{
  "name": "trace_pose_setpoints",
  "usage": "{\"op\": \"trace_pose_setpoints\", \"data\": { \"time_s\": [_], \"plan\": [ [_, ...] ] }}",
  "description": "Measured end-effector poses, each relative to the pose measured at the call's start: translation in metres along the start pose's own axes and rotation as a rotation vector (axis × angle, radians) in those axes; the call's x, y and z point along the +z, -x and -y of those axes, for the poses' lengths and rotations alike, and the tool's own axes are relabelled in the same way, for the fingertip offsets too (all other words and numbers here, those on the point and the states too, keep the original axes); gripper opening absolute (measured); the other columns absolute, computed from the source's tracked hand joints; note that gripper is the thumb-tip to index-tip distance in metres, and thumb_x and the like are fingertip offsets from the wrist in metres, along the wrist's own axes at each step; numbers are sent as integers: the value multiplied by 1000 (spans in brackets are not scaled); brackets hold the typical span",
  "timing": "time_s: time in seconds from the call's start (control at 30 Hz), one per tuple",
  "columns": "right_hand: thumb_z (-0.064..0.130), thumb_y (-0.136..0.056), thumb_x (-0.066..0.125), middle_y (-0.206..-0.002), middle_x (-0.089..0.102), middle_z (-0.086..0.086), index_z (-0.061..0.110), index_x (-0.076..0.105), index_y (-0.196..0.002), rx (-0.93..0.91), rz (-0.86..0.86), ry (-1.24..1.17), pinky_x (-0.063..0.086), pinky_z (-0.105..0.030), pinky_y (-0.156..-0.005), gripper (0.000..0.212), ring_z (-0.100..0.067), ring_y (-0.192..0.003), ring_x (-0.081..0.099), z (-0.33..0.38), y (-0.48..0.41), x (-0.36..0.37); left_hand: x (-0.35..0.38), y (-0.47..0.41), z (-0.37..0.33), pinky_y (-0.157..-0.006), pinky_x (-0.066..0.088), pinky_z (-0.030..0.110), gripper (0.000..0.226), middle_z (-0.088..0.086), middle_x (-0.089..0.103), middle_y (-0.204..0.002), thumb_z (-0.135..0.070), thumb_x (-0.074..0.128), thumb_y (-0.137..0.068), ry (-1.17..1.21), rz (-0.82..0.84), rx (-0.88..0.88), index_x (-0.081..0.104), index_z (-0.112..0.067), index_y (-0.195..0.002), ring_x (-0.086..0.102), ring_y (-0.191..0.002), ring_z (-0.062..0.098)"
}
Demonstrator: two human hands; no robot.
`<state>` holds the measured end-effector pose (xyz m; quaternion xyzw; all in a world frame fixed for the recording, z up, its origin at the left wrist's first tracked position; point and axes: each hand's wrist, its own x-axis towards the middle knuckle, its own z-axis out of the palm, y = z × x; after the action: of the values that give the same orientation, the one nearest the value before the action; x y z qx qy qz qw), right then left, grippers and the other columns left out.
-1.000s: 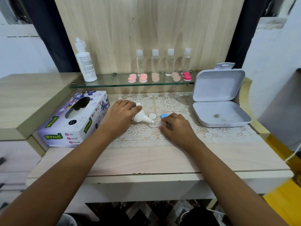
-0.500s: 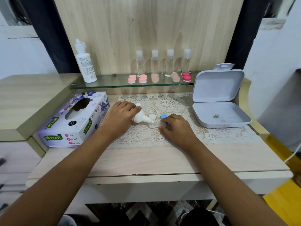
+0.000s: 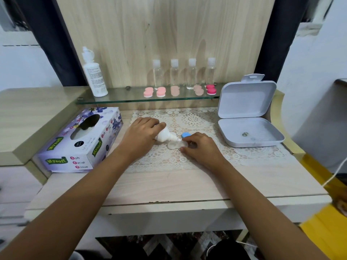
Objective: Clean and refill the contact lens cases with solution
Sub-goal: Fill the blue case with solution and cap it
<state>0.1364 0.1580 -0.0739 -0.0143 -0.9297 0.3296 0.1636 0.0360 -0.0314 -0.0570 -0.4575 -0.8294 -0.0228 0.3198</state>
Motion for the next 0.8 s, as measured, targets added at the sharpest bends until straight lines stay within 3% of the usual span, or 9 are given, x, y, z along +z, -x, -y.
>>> {"op": "trace_pose_setpoints", "data": {
  "time_s": [0.27, 0.8],
  "plan": [
    [28, -79, 68, -92, 61, 0, 21, 70, -99, 15, 14, -18, 42, -33, -79, 21, -13, -88, 50, 1, -1, -1, 4, -3, -4, -78, 49, 39, 51, 14, 67, -96, -11, 83, -59, -4, -6, 12, 65, -5, -106, 64, -86, 32],
    [24, -78, 69, -94, 62, -5, 19, 72, -98, 29, 16, -32, 44, -38, -83, 20, -18, -91, 53, 3, -2, -1, 4, -6, -5, -80, 49, 40, 50, 14, 67, -95, -7, 80, -57, -8, -22, 22, 66, -5, -105, 64, -87, 32]
  ]
}}
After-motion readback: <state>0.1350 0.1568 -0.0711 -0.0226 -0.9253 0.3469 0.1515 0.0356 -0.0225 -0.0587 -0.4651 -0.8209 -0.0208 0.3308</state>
